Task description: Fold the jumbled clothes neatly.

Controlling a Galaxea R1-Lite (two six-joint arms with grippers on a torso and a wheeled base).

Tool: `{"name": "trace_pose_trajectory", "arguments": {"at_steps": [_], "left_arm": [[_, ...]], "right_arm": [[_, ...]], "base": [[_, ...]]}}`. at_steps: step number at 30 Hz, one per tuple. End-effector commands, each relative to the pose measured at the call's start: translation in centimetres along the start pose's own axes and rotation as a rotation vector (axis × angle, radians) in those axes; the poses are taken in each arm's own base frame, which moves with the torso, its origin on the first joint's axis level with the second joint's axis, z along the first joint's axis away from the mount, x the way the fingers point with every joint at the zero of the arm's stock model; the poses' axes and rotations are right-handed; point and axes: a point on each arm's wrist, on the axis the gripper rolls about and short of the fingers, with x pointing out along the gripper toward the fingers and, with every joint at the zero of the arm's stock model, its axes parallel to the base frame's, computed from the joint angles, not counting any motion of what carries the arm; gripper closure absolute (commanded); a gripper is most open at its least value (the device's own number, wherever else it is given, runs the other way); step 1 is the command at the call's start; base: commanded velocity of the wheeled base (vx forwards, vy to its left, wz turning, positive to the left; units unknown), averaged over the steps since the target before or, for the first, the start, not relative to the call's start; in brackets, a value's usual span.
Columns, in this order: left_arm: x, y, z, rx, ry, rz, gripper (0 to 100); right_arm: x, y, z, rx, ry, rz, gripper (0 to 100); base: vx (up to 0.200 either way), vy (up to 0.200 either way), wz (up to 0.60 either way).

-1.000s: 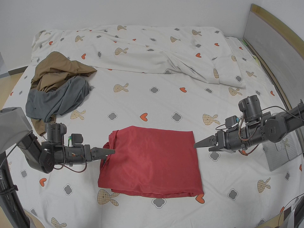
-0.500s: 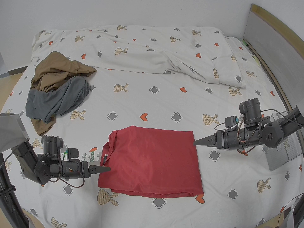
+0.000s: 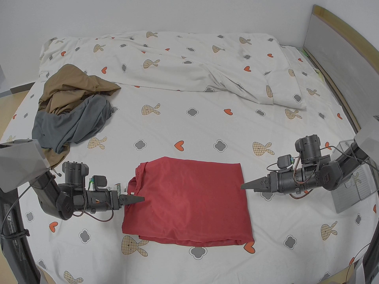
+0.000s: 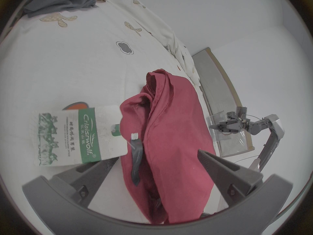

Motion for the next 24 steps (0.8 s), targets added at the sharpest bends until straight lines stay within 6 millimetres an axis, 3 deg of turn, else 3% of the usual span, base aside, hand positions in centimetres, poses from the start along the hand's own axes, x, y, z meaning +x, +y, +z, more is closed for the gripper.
{"name": "trace_pose_trajectory", "arguments": {"at_steps": [1, 5, 14, 24], "left_arm": [[2.1, 1.5, 0.0, -0.035, 0.025, -0.04, 0], [2.5, 1.7, 0.3, -0.032, 0.028, -0.075, 0], [4.3, -0.2, 0.4, 0.008, 0.067, -0.135, 0], [6.1, -1.6, 1.3, 0.043, 0.068, -0.18, 0]], "right_arm": [[0.9, -2.9, -0.2, 0.053, 0.021, -0.007, 0], [1.7, -3.9, -0.4, 0.072, 0.039, 0.008, 0], [6.1, -6.1, -0.9, -0.001, 0.014, 0.065, 0], [7.1, -5.0, -1.5, -0.014, 0.042, 0.087, 0]], "base": [[0.0, 0.0, 0.0], [0.0, 0.0, 0.0], [0.0, 0.0, 0.0], [0.0, 0.0, 0.0]]}}
